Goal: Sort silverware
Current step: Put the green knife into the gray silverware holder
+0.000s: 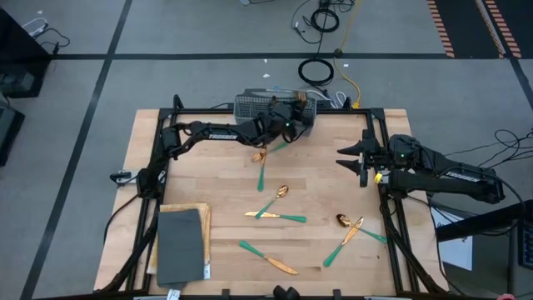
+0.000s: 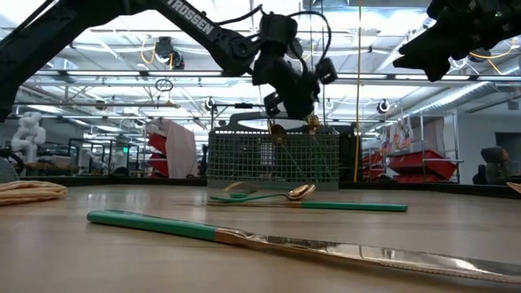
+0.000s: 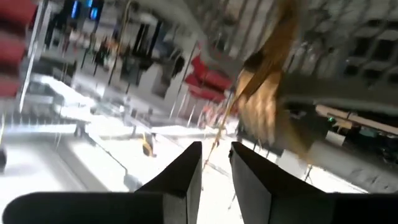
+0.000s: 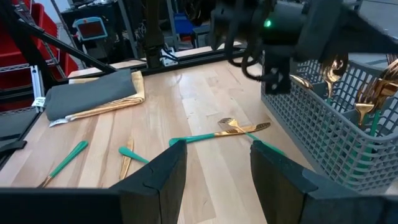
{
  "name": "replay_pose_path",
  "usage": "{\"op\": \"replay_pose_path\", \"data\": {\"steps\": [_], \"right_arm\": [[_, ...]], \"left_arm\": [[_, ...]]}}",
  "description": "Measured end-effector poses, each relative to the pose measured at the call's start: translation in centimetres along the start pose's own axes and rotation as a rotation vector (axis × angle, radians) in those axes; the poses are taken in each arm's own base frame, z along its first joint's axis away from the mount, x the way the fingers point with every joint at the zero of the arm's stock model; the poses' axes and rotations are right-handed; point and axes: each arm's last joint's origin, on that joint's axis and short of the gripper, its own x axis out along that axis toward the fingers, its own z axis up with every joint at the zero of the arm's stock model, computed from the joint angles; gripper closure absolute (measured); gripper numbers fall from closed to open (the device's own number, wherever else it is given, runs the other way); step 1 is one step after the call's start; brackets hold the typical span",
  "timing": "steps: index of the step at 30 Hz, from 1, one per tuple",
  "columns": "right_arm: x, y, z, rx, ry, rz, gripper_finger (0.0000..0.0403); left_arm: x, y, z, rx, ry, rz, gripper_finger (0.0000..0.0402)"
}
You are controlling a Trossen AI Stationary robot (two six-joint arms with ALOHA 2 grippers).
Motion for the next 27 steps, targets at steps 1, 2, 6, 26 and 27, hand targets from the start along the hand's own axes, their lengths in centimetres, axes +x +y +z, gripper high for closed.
{"op": "replay_pose_path", "data": {"steps": [1,2,6,26,27], "right_arm": [[0.0,0.0,0.0,0.0,0.0,0.0,0.0236],[0.0,0.0,0.0,-0.001,0.001,0.0,0.0236],[0.0,0.0,0.0,-0.01,0.002,-0.002,0.0236],[1.1,0.1,-0.3,0.053,0.068,0.027,0.0236],[1.3,0.2,-0.4,0.063,0.087,0.046,0.0236]], "left_arm": [[0.0,0.1,-0.3,-0.022,0.032,0.014,0.031],[0.0,0.3,-0.8,-0.053,0.073,0.029,0.031],[-1.6,1.8,-3.6,-0.22,0.2,0.075,0.031],[-24.6,2.3,-15.4,-1.928,-0.666,-0.547,0.0311],[-25.4,2.4,-14.7,-1.916,-0.746,-0.647,0.0311]]}}
